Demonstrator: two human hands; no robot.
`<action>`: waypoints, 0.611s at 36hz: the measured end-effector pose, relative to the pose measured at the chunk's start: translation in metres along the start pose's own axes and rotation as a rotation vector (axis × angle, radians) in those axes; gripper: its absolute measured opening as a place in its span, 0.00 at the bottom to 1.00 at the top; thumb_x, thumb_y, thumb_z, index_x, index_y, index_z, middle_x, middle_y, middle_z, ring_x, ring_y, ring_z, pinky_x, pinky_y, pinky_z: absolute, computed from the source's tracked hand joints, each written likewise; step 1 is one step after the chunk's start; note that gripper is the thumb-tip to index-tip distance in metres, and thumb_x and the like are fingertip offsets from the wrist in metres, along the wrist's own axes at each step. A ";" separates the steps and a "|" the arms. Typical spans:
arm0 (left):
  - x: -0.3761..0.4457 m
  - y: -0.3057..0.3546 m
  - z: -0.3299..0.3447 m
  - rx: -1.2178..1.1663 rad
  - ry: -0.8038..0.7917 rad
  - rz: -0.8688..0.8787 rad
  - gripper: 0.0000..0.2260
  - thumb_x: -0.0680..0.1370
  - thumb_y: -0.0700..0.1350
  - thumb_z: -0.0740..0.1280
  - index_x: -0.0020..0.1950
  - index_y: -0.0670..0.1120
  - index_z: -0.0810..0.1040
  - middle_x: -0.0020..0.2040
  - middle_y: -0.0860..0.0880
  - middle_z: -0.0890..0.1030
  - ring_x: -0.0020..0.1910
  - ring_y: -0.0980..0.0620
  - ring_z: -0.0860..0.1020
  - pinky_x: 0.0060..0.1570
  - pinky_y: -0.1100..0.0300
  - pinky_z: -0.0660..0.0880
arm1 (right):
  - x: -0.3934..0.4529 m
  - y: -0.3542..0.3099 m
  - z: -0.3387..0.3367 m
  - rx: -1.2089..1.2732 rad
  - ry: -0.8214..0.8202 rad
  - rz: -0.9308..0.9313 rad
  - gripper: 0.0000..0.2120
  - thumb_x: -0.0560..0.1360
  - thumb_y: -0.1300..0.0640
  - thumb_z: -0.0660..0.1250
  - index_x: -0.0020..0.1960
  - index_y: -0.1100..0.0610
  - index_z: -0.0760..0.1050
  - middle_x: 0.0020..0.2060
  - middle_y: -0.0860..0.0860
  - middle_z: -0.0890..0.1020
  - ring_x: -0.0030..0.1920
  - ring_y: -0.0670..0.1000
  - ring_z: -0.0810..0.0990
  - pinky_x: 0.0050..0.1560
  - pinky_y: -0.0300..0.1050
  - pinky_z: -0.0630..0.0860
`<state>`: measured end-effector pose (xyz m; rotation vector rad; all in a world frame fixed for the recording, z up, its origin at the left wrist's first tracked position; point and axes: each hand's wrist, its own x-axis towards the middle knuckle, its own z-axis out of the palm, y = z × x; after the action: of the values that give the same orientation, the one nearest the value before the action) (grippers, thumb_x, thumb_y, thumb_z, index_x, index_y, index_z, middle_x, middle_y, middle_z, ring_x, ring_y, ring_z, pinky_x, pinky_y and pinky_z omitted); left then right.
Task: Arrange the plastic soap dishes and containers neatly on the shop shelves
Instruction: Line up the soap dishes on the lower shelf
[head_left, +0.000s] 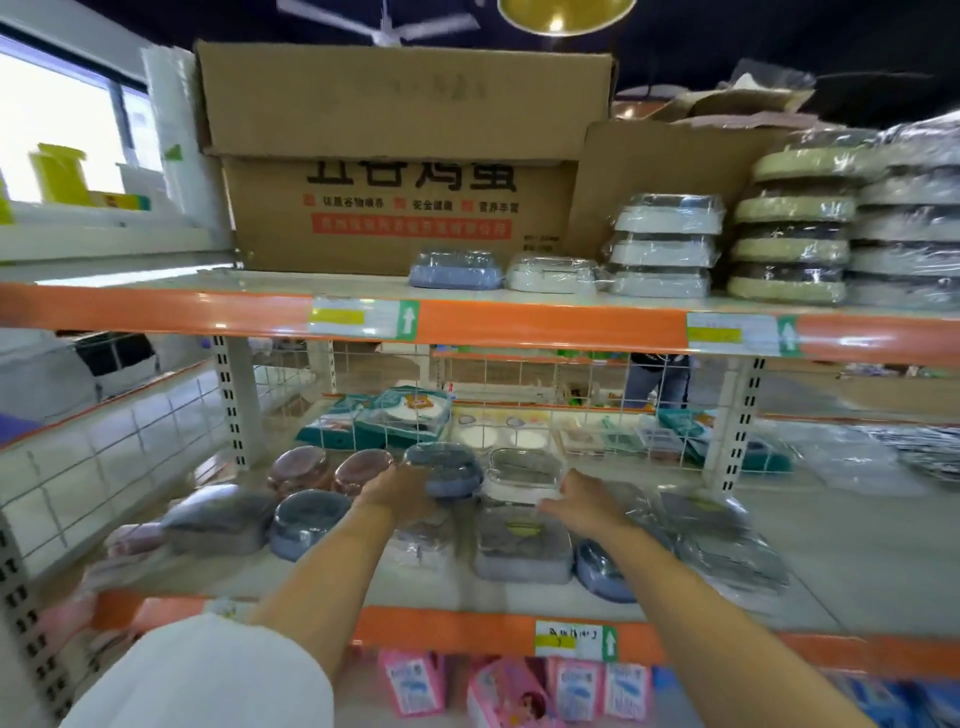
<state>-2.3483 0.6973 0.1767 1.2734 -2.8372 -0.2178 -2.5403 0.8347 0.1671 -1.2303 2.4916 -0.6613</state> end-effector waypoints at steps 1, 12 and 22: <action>-0.002 -0.002 -0.001 -0.012 -0.055 -0.037 0.15 0.81 0.36 0.57 0.67 0.40 0.71 0.68 0.42 0.71 0.64 0.39 0.72 0.63 0.49 0.71 | -0.009 -0.005 -0.001 -0.014 -0.017 -0.007 0.25 0.76 0.46 0.67 0.65 0.61 0.68 0.61 0.57 0.76 0.57 0.56 0.76 0.56 0.47 0.74; -0.068 -0.009 -0.048 0.003 -0.072 0.056 0.19 0.75 0.52 0.64 0.63 0.46 0.75 0.59 0.46 0.78 0.57 0.45 0.77 0.57 0.53 0.75 | -0.109 -0.064 -0.018 -0.154 -0.111 -0.196 0.20 0.78 0.50 0.65 0.63 0.62 0.72 0.59 0.56 0.77 0.58 0.56 0.76 0.58 0.49 0.73; -0.122 0.005 -0.120 -0.032 -0.021 0.162 0.13 0.79 0.49 0.64 0.54 0.40 0.78 0.50 0.44 0.81 0.49 0.46 0.80 0.48 0.54 0.78 | -0.149 -0.103 -0.065 -0.198 -0.015 -0.408 0.15 0.77 0.48 0.67 0.57 0.56 0.72 0.51 0.51 0.77 0.50 0.52 0.75 0.51 0.45 0.73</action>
<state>-2.2610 0.7772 0.3008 1.0347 -2.9225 -0.2713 -2.4105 0.9173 0.2833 -1.8369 2.3550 -0.4979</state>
